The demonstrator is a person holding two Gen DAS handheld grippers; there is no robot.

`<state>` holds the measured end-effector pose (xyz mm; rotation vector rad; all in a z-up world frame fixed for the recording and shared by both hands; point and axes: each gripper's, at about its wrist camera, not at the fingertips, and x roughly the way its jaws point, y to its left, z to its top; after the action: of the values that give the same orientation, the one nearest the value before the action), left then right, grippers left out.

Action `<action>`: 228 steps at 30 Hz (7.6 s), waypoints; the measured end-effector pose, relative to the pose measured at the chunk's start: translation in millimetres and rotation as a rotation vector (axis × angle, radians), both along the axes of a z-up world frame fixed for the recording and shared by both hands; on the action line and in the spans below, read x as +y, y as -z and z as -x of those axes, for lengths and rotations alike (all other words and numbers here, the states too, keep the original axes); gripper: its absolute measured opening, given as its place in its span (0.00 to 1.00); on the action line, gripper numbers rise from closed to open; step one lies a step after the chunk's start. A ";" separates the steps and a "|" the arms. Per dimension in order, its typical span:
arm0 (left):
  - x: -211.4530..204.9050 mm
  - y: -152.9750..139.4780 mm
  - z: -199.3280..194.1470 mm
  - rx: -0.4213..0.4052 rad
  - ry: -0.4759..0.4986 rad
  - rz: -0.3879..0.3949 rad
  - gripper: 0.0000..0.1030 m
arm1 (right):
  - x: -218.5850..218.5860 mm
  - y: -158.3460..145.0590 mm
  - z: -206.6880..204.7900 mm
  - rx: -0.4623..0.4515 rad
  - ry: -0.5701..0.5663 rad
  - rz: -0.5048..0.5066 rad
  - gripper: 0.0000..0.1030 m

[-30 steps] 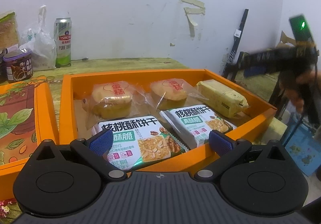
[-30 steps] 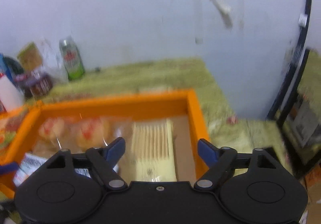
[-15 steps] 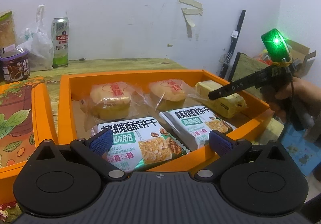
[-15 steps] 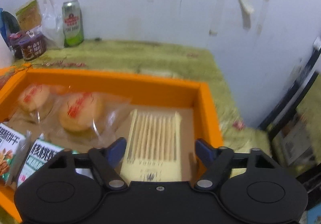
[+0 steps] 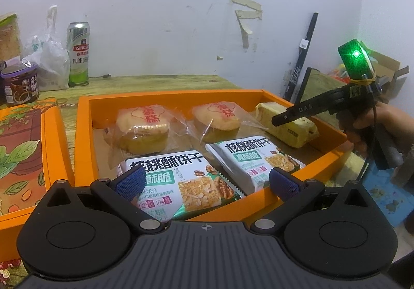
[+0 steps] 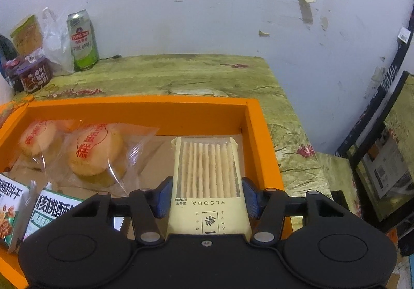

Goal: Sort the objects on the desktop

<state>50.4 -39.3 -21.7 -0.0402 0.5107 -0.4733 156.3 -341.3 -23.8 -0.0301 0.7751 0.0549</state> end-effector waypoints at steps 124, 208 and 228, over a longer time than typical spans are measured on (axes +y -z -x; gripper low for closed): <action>25.1 -4.6 34.5 -0.058 0.015 -0.015 1.00 | 192.7 -5.0 0.7 0.204 -0.641 -0.072 0.94; 331.0 -22.8 73.9 -0.036 -0.972 0.057 1.00 | 277.4 -44.4 26.0 -0.053 -0.311 -0.412 1.00; 362.1 9.8 53.0 0.059 -0.934 0.027 1.00 | 326.7 -10.9 -9.2 0.008 -0.184 -0.250 1.00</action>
<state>-2.6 322.8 -31.5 -0.3043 0.4871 0.4358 165.5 -14.6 -12.9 0.1366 0.7677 0.3260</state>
